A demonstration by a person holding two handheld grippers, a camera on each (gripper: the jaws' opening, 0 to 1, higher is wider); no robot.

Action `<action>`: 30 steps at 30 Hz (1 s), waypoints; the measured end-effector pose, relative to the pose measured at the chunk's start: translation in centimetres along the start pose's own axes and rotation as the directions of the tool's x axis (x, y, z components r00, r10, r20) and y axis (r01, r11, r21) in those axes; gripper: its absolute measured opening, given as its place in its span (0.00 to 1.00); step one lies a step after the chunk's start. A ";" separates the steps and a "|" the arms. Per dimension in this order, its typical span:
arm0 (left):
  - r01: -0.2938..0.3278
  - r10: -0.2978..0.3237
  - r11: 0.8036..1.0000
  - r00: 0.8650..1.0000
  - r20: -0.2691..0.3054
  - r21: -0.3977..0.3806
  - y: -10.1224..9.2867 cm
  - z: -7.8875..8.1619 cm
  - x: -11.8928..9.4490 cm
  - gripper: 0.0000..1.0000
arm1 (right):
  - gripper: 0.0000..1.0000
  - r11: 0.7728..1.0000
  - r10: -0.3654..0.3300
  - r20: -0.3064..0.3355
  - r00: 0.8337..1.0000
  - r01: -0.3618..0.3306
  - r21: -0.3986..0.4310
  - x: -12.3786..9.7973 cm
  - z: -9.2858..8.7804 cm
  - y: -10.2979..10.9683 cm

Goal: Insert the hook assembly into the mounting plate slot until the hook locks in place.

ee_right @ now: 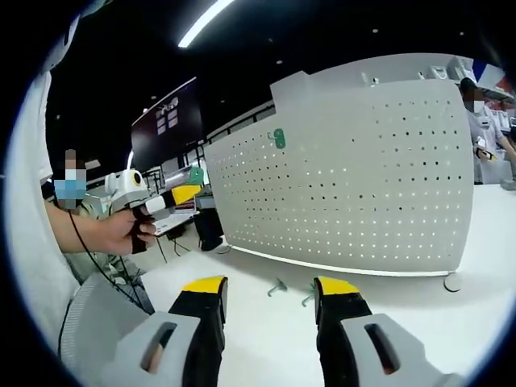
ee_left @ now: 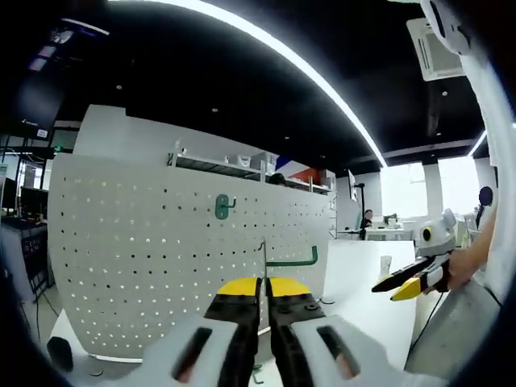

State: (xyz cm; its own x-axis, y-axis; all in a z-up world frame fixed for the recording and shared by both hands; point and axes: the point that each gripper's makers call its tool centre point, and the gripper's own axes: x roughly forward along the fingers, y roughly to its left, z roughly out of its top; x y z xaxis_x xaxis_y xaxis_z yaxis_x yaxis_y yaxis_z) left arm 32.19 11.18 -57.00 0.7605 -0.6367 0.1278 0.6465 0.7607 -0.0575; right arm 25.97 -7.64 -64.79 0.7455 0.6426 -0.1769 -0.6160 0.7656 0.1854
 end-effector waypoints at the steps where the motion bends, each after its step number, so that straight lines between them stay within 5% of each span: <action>1: 0.000 0.000 1.000 1.000 -0.002 0.002 0.0 0.0 0.0 0.02 | 0.41 1.000 0.003 0.005 1.000 -0.003 0.004 0.0 0.1 0.1; 11: -0.003 0.003 1.000 1.000 -0.011 0.005 0.0 -0.2 0.0 0.02 | 0.40 0.981 0.073 0.190 0.979 -0.105 0.164 -0.4 3.7 1.2; 30: -0.003 0.003 1.000 0.999 -0.043 0.008 -2.0 -1.2 1.1 0.02 | 0.35 0.986 0.114 0.187 0.976 -0.134 0.103 1.4 5.1 2.7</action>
State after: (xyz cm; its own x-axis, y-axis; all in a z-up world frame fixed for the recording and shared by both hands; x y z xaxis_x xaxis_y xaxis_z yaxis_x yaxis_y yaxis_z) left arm 31.81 8.79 -57.91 0.7643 -0.6393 0.0845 0.6440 0.7634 -0.0497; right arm 26.68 -4.82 -59.65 0.7050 0.7086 0.0288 -0.6811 0.6653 0.3057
